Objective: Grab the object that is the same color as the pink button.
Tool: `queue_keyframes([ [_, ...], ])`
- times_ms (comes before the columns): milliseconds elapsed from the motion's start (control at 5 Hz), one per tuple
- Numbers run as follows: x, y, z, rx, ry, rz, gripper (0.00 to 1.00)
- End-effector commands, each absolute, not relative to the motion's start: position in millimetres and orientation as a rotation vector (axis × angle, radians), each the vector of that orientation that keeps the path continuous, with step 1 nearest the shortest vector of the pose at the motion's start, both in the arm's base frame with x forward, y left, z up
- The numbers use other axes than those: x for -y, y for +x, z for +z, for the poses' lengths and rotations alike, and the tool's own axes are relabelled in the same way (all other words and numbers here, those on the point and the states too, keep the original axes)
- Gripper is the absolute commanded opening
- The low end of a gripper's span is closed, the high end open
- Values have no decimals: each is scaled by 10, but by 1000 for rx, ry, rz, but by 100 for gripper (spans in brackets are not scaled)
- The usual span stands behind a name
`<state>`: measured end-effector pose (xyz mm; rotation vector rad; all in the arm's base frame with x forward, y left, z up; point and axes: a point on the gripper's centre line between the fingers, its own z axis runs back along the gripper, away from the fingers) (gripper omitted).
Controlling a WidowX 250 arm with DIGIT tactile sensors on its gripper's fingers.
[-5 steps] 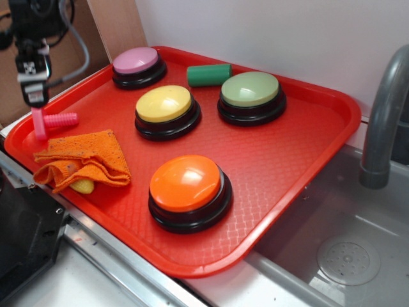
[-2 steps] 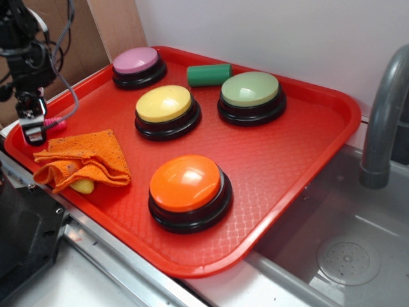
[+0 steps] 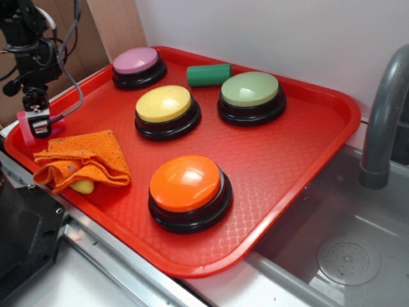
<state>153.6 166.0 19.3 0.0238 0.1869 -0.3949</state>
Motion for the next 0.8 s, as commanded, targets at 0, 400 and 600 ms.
queue_keyframes([
  [0,-1598,1594,128,-196,27,-425,0],
  [400,-1509,1682,156,-194,47,-425,0],
  [600,-1443,1716,307,-176,48,-391,0],
])
